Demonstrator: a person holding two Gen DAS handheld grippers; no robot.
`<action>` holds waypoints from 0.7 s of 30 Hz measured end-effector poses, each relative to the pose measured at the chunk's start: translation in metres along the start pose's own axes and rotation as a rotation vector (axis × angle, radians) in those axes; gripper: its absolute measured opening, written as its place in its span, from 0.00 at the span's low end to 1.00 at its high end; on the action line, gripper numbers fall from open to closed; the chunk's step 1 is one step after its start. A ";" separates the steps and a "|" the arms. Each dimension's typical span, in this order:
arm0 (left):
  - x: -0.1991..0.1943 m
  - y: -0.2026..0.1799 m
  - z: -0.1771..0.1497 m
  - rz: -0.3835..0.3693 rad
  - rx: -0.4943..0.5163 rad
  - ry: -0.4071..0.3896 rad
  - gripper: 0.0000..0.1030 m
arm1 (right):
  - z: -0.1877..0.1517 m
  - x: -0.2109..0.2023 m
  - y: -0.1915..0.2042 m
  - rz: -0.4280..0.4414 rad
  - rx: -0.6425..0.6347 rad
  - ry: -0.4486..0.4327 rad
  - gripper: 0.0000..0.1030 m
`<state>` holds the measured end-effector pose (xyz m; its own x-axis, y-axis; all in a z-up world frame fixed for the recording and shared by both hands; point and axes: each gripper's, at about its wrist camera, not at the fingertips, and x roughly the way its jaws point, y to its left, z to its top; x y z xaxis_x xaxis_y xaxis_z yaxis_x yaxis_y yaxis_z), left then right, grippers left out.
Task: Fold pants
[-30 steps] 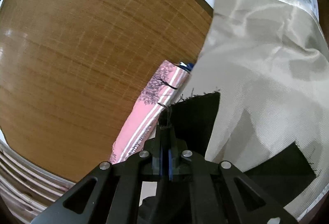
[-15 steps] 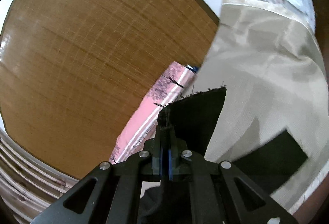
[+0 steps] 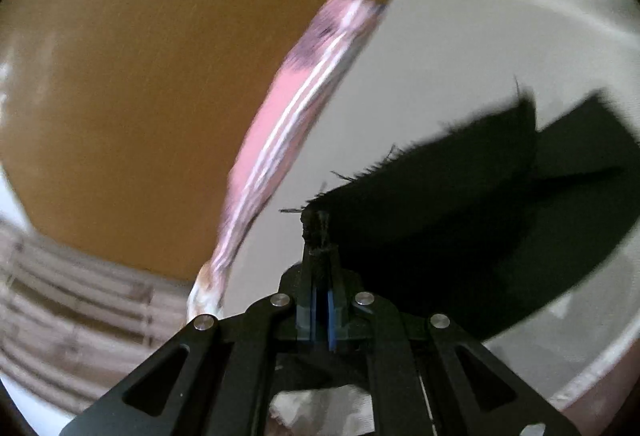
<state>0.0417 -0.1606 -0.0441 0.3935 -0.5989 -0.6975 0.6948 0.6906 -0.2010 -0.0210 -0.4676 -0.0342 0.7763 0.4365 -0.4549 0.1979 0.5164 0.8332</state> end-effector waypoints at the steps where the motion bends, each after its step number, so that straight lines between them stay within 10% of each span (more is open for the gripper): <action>1: 0.002 0.000 -0.002 0.002 -0.001 0.005 0.08 | -0.005 0.015 0.007 0.048 -0.021 0.039 0.05; 9: 0.006 -0.001 -0.007 0.013 -0.001 0.028 0.08 | -0.033 0.101 -0.037 -0.007 0.096 0.212 0.05; 13: 0.011 -0.002 -0.010 0.018 0.000 0.045 0.08 | -0.036 0.104 -0.071 -0.174 0.104 0.246 0.23; 16: 0.015 0.000 -0.009 0.021 -0.014 0.054 0.08 | -0.029 0.075 -0.077 -0.178 0.100 0.170 0.47; 21: 0.021 0.004 -0.009 0.022 -0.029 0.067 0.08 | 0.000 0.004 -0.117 -0.199 0.257 -0.075 0.49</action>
<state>0.0471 -0.1668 -0.0653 0.3667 -0.5552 -0.7465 0.6679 0.7157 -0.2042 -0.0413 -0.5266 -0.1337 0.7473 0.2853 -0.6001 0.4872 0.3789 0.7869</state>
